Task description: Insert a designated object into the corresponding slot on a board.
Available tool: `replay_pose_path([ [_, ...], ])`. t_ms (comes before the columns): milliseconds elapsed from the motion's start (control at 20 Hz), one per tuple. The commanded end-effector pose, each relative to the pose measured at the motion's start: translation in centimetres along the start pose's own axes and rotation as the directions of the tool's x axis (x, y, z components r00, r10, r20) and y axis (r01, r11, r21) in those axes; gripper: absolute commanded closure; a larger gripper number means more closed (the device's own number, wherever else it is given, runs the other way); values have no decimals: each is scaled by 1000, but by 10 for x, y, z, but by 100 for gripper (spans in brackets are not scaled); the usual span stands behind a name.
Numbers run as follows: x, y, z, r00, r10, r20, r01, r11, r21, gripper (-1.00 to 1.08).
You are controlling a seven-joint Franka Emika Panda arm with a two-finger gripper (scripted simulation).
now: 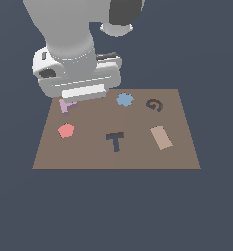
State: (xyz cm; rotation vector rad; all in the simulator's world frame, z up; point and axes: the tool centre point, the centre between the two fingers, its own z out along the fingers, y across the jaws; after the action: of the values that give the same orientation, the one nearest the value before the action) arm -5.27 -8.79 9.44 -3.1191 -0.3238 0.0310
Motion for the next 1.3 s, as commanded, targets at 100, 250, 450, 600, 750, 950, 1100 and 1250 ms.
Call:
replay_pose_path([
  [100, -14, 27, 16, 998, -66, -7, 66, 998, -4, -92],
  [250, -20, 42, 25, 995, -100, -10, 100, 995, -6, -92],
  [450, -26, 58, 34, 991, -136, -14, 136, 991, -8, -92],
  [600, -28, 66, 39, 988, -155, -15, 155, 988, -10, -92],
  [750, -29, 72, 43, 986, -168, -17, 168, 986, -11, -92],
  [950, -29, 76, 44, 984, -175, -17, 175, 985, -11, -92],
  [1100, -30, 75, 45, 985, -172, -17, 172, 985, -11, -92],
  [1250, -29, 76, 50, 985, -173, -17, 173, 985, -11, -92],
])
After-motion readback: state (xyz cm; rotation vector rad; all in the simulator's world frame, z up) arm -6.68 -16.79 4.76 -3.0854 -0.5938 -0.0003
